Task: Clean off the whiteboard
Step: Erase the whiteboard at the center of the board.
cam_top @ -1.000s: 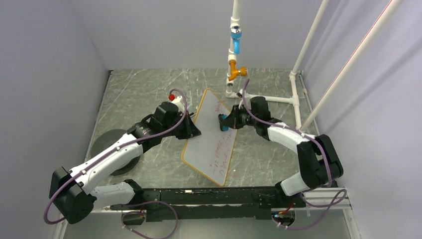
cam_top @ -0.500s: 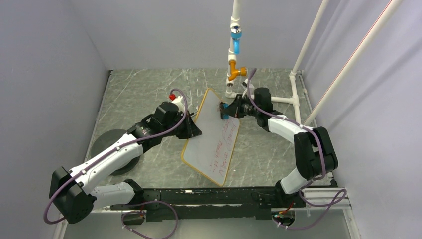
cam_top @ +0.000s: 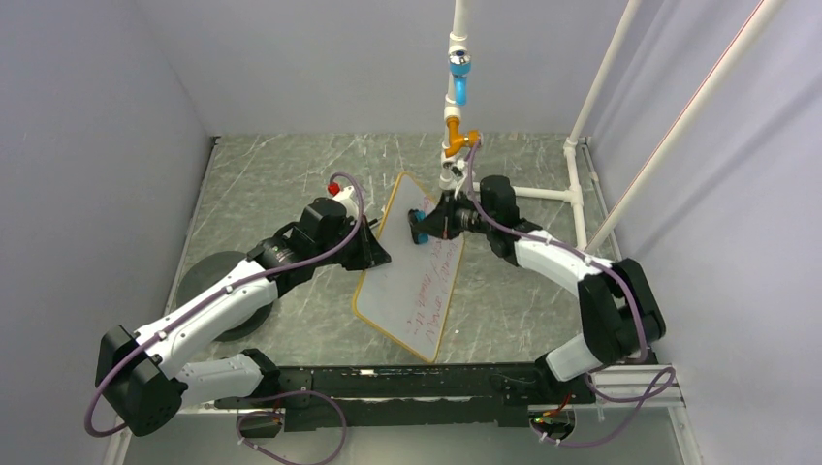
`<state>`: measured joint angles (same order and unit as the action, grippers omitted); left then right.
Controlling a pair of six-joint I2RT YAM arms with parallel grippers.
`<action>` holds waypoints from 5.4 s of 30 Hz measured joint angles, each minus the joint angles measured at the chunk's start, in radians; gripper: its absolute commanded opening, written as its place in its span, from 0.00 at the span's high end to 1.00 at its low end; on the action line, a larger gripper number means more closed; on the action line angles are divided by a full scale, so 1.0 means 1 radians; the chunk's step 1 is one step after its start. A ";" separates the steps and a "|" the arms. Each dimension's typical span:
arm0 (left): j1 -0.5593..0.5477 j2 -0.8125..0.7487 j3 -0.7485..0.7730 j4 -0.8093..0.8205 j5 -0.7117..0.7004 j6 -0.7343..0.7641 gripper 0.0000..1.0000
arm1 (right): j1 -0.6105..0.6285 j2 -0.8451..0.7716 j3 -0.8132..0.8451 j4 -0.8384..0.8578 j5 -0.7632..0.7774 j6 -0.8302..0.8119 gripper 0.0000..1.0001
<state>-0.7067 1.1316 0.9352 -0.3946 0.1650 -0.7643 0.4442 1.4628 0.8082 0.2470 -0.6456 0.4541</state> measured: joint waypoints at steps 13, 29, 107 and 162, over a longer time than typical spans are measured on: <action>0.000 -0.011 0.000 -0.015 -0.004 0.002 1.00 | -0.090 0.051 -0.057 0.012 0.019 -0.053 1.00; 0.007 -0.016 0.000 -0.008 0.011 0.019 1.00 | -0.122 0.121 0.098 -0.001 0.012 -0.011 1.00; 0.029 0.012 0.000 -0.006 0.125 0.072 1.00 | -0.069 0.019 0.068 0.021 0.020 -0.024 1.00; 0.032 0.110 0.120 -0.085 0.187 0.185 1.00 | -0.063 -0.101 -0.029 -0.172 0.409 -0.392 1.00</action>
<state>-0.6743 1.2415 1.0554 -0.4797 0.3519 -0.5789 0.3809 1.3621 0.7792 0.0750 -0.2371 0.0620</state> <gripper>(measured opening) 0.060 0.085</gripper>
